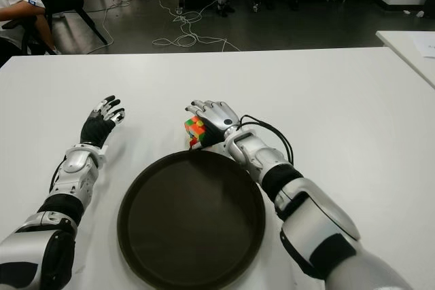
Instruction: Pick up the Rubik's Cube and put it in the plate
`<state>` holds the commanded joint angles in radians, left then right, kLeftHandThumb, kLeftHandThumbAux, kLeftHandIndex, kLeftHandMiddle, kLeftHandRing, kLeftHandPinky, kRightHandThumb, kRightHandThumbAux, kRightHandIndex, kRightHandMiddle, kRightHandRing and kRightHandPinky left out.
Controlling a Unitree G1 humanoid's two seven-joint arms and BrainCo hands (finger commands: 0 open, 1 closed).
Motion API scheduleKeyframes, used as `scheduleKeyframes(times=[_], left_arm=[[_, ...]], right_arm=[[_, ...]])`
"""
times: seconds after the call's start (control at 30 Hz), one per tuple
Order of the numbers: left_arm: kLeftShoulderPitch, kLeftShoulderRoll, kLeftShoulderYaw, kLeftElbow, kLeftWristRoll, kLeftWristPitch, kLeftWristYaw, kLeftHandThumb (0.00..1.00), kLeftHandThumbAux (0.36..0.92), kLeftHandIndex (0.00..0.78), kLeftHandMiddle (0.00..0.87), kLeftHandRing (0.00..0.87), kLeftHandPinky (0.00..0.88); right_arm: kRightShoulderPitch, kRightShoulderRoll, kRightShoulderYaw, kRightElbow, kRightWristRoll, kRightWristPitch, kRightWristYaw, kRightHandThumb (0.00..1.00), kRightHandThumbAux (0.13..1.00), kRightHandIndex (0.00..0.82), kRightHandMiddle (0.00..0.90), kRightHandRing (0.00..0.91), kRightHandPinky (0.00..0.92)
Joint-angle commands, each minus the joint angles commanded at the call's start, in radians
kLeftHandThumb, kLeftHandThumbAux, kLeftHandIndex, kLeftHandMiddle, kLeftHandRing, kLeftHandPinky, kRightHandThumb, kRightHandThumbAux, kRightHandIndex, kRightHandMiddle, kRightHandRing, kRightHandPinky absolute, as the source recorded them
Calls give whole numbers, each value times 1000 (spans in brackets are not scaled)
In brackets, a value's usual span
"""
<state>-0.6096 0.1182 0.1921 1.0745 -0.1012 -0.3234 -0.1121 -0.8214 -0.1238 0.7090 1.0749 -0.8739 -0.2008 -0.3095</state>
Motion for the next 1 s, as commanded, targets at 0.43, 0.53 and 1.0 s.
scheduleKeyframes(times=[0.43,0.53,1.0], left_arm=[[6,9,-20,-7,22,-11,-4,217,738,56,132,117,88],[7,8,-23,-8,22,-14,2,211,741,57,134,117,86],[18,4,-30,-31,25,-7,18,220,765,58,136,119,93]], right_arm=[[-9,6,5,27,6,6,-11,66,584,74,131,192,289],[-7,6,4,29,7,9,-15,63,588,76,133,191,287],[-10,9,8,50,3,9,-36,44,588,94,144,210,289]])
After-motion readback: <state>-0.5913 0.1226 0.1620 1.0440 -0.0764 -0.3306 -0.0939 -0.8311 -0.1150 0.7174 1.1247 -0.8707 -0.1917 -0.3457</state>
